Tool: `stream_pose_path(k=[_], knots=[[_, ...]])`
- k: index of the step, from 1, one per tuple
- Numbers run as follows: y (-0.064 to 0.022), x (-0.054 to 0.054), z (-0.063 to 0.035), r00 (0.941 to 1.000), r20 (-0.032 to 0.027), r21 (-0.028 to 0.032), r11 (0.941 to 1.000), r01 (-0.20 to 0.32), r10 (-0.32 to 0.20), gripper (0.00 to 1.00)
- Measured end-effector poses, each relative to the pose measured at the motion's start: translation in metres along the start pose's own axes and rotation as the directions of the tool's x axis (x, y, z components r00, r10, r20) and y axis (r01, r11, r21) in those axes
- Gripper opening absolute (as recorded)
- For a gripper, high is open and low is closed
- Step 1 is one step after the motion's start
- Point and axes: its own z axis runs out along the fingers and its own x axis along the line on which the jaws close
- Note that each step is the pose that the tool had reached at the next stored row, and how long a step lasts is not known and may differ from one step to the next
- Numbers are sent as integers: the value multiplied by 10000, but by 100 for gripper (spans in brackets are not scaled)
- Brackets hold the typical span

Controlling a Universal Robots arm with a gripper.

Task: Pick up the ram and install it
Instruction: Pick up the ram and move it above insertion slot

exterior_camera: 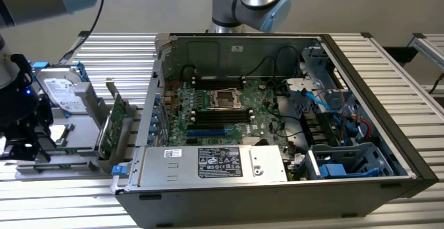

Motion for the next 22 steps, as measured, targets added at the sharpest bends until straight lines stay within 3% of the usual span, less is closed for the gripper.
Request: stream_pose_path(k=[13, 22], knots=[[-13, -8, 236, 9999, 7, 8, 9999, 116, -116, 36], [-2, -53, 399, 9999, 5, 68, 9999, 141, -141, 36]])
